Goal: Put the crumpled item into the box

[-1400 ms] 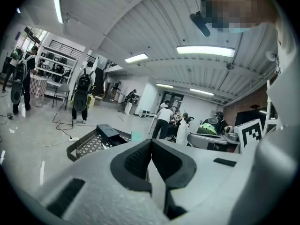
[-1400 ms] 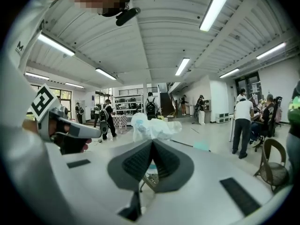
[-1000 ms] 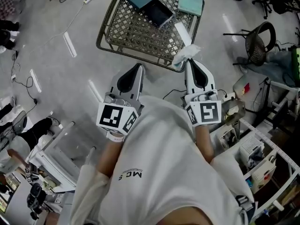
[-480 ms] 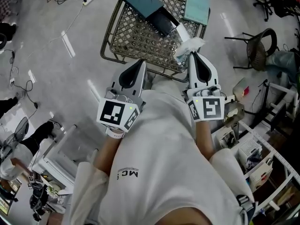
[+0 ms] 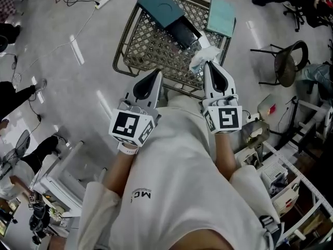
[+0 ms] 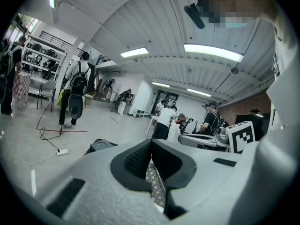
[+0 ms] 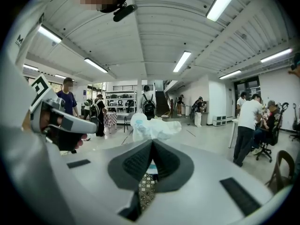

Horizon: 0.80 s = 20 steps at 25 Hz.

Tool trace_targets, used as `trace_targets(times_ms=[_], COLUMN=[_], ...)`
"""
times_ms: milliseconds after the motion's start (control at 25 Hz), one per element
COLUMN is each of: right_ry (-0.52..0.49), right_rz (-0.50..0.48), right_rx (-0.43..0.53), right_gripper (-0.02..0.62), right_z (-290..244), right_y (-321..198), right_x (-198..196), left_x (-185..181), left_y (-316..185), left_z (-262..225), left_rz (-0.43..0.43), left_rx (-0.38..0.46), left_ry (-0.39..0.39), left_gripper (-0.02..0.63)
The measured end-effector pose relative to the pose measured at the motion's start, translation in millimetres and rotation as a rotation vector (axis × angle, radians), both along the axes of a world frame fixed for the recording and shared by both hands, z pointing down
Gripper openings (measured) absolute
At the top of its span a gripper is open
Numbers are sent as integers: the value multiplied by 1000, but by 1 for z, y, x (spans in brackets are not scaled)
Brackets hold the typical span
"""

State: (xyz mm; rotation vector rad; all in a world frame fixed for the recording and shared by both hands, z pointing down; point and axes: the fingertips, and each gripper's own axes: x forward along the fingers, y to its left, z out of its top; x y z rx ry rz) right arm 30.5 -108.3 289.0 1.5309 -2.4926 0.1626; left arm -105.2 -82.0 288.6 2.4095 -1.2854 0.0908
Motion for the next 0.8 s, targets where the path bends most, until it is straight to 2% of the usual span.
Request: trace_targets(times_ms=[440,800], right_ry=[45,86], right_rz=[-23,-23], right_rx=[-51,-130], right_gripper=[15,15], right_z=[60,138], right_y=[-68,-117], right_x=[-6,3], left_x=[-3,1], left_y=[-37,-65], left_z=[32,79], left_rz=[-3,0], left_rx=[-57,-125], left_ry=[-29,-53], left_gripper=[25,25])
